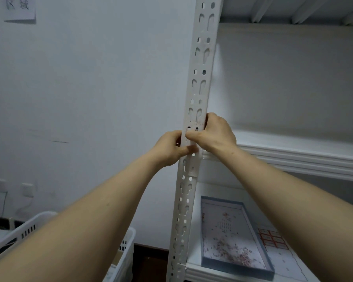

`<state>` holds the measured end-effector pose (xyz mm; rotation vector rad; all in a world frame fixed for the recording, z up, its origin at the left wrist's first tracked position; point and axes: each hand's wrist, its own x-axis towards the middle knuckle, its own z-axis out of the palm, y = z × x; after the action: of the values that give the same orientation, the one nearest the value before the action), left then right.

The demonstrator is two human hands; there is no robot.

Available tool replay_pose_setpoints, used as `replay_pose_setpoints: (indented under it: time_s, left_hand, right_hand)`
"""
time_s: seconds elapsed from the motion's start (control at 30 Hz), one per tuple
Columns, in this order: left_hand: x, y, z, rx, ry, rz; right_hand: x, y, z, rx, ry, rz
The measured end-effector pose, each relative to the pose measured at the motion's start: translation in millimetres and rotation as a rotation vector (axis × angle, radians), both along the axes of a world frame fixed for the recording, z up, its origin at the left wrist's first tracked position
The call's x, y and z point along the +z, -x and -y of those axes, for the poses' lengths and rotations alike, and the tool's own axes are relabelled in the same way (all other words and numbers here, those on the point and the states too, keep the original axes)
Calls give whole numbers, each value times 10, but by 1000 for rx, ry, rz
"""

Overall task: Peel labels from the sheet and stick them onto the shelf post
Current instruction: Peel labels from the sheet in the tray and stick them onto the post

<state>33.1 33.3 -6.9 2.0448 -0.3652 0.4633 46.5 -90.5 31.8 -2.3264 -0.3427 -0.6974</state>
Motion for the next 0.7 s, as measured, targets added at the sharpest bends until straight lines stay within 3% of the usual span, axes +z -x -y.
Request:
replay_pose_setpoints:
  time_s: [0.3,0.53,0.7]
  left_hand:
    - [7,-10,-13,36,-32,-35]
    - [16,5,-17,-31,32,-39]
    - [16,26,-11,-37,30,-44]
  right_hand:
    - [-2,34,-54,-27,-11,36]
    - [64,69,64,138,-72,-21]
    - [52,57,25,98,-83,-6]
